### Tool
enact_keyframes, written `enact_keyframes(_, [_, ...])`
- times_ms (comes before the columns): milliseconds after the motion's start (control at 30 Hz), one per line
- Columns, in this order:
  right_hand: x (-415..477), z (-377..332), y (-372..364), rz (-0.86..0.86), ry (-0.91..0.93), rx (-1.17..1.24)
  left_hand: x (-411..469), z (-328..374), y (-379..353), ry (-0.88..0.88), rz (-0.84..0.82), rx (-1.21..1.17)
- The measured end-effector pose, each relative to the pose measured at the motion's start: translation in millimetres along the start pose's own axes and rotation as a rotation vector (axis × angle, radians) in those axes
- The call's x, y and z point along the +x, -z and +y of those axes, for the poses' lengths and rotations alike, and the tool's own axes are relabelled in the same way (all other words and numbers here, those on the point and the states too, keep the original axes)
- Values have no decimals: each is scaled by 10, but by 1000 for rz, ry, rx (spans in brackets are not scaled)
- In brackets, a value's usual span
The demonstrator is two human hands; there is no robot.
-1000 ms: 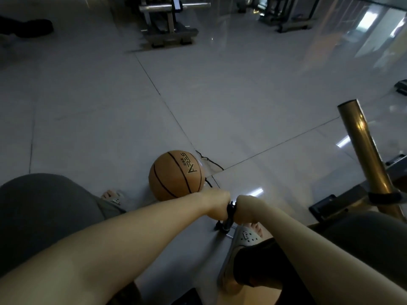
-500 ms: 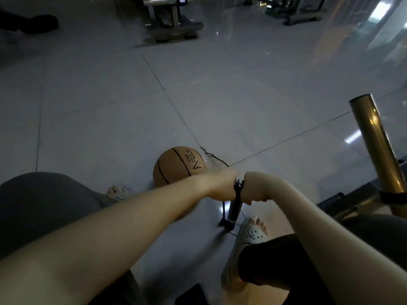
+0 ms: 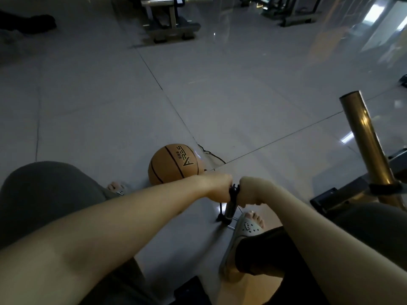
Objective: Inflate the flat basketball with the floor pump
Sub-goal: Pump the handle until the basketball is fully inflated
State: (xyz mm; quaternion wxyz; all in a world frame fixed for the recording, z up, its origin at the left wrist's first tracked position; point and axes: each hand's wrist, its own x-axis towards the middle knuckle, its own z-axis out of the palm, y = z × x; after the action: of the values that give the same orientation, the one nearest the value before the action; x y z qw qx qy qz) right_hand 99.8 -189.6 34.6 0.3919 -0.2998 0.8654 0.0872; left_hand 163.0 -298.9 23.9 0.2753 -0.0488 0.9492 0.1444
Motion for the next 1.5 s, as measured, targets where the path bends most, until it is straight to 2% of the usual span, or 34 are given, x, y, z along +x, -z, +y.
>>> enact_keyframes(67, [-237, 11, 384, -2, 51, 62, -150, 22, 371, -25, 9, -59])
enact_keyframes(233, [-633, -12, 1091, 121, 83, 92, -397, 94, 1192, -58, 124, -107])
enact_keyframes(333, [-499, -43, 926, 88, 72, 37, -258, 54, 929, -27, 113, -118])
enact_keyframes(533, [361, 22, 40, 66, 35, -93, 150, -107, -74, 42, 114, -101])
enact_keyframes(733, [533, 51, -195, 53, 20, -164, 194, -78, -329, 57, 109, -102])
enact_keyframes(833, [375, -19, -257, 47, 39, -153, 64, -73, -349, 54, 47, -66])
enact_keyframes(933, [134, -69, -28, 34, 68, -61, -52, -92, -97, 42, 31, -59])
enact_keyframes(1133, [-604, -42, 1020, 139, 108, 87, -430, 56, 1087, -36, 115, -122])
enact_keyframes(1200, [-596, -42, 1080, 133, 96, 103, -439, 68, 1166, -35, 129, -135])
enact_keyframes(1400, [93, -23, 295, -56, 9, -87, 11, -13, 153, 58, 132, -144])
enact_keyframes(1500, [401, 21, -48, -47, 4, -189, 145, -37, -259, 81, 189, -144])
